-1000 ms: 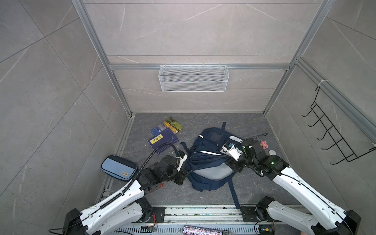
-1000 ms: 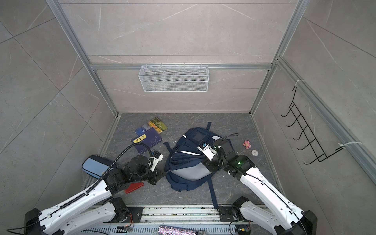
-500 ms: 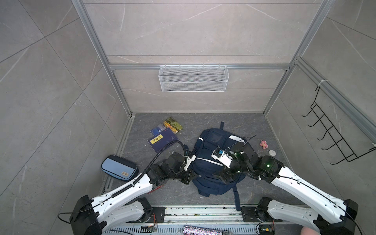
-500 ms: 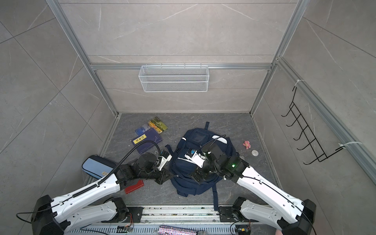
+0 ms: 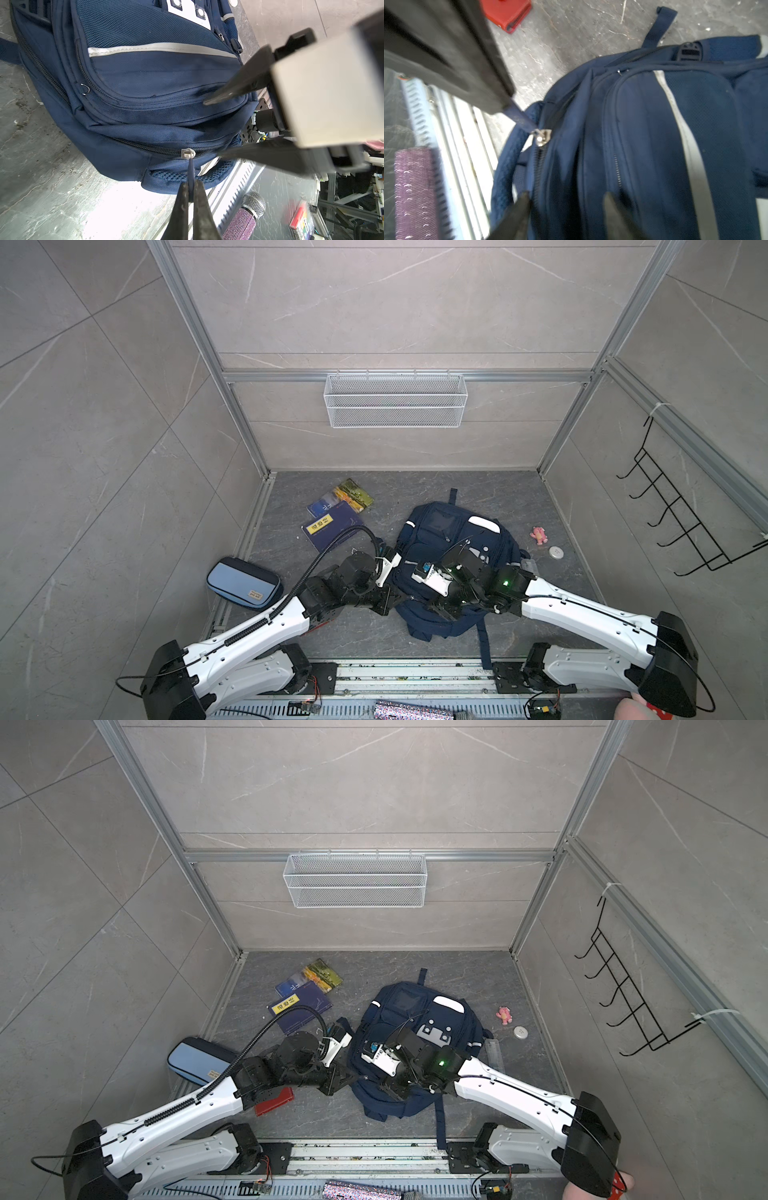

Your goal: Pack the student bag

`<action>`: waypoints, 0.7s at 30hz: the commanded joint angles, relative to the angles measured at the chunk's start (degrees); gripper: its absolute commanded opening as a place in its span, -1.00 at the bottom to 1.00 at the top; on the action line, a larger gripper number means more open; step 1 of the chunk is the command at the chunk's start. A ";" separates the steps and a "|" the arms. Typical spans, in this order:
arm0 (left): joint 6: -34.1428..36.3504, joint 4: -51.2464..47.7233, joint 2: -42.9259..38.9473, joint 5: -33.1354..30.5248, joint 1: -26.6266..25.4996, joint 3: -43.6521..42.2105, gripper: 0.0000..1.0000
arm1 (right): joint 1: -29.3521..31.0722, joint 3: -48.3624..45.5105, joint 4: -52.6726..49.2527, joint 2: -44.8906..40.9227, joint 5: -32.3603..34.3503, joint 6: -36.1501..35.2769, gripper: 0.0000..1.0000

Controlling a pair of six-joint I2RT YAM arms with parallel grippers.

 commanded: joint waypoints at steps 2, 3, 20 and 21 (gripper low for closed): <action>-1.23 2.52 -2.32 -2.90 -0.27 1.67 -1.00 | 0.25 -0.58 1.31 -0.93 6.28 0.27 -0.77; -1.43 0.00 -2.10 -6.23 -0.19 2.26 -1.00 | 0.27 -0.44 0.70 -1.44 8.33 0.13 -0.95; -3.32 -0.08 10.20 -26.35 9.03 4.59 -1.00 | 0.14 3.03 -14.12 -13.72 16.22 -7.32 -1.00; -2.26 0.83 11.35 -25.86 9.81 4.88 -1.00 | 0.14 3.40 -14.57 -13.93 16.14 -7.47 -1.00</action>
